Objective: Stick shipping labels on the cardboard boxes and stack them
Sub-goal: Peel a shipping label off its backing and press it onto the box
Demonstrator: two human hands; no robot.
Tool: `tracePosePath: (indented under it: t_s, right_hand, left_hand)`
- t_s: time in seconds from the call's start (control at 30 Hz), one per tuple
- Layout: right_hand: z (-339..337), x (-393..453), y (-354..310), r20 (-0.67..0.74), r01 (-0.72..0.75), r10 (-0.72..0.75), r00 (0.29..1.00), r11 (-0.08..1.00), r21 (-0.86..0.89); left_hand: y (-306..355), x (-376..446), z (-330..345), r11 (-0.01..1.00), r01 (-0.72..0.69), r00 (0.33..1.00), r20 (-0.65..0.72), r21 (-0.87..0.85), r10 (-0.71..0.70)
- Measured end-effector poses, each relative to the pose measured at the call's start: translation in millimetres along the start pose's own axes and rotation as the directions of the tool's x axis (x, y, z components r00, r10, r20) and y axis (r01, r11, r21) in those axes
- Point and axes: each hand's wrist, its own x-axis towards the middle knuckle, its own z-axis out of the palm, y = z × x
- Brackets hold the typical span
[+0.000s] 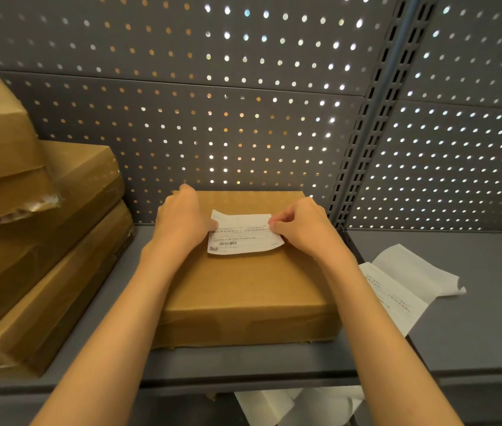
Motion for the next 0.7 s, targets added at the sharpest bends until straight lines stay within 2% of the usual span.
tracePosePath:
  t_s: [0.3,0.47,0.6,0.63,0.7]
  right_hand:
    - [1,-2,0,-0.012,-0.007,0.008,1.0,1.0,0.02]
    - [3,-6,2,-0.043,0.051,-0.05,0.998,0.999,0.016]
    - [3,-11,-2,-0.162,0.205,-0.208,0.965,0.978,-0.034]
    - [4,-13,-6,-0.147,0.254,-0.258,0.955,0.966,-0.046]
    - [7,-19,-17,-0.019,0.352,-0.353,0.935,0.934,-0.055]
  left_hand:
    - [-4,-8,-7,0.997,-0.017,0.998,-0.051,0.07,0.021]
    - [-10,-13,-3,0.989,-0.143,0.983,-0.112,0.024,0.145]
    - [-8,-19,-2,0.943,-0.33,0.929,-0.162,0.048,0.333]
    - [-8,-21,-1,0.919,-0.391,0.909,-0.135,0.054,0.395]
    - [-4,-26,0,0.863,-0.505,0.862,-0.027,0.026,0.506]
